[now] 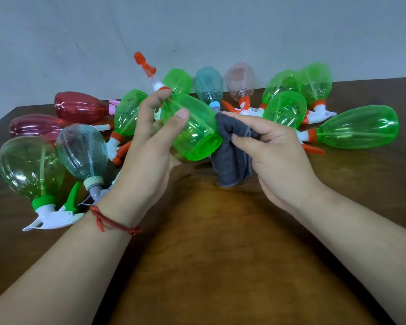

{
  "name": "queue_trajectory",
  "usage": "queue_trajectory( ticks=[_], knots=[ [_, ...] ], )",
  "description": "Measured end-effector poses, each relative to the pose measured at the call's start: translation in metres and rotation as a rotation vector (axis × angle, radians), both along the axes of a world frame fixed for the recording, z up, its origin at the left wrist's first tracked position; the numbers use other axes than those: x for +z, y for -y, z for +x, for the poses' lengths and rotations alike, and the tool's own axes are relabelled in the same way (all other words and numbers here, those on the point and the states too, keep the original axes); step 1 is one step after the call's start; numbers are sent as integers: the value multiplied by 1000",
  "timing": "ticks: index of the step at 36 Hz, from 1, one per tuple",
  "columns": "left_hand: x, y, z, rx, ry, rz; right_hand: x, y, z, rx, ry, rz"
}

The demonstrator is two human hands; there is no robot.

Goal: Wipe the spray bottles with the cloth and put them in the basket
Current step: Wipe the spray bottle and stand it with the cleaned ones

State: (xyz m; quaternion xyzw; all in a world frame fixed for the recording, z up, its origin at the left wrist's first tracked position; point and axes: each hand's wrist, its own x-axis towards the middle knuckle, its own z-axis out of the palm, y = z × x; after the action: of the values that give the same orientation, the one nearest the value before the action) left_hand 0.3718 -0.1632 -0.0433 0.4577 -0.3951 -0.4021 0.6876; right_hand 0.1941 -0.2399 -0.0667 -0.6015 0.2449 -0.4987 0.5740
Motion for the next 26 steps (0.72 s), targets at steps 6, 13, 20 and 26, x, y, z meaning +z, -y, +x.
queue_trajectory(
  ticks=[6, 13, 20, 26],
  knots=[
    [3, -1, -9, 42, -46, 53, 2, -8, -5, -157, -204, -323],
    [6, -5, -13, 20, -41, 100, 0, -20, -1, -184, -461, -973],
    [12, -8, -12, 30, -135, 179, -1, -16, 2, -116, -526, -1119],
    [9, -8, -19, 86, -186, 54, 5, -22, 5, -140, -237, -419]
  ],
)
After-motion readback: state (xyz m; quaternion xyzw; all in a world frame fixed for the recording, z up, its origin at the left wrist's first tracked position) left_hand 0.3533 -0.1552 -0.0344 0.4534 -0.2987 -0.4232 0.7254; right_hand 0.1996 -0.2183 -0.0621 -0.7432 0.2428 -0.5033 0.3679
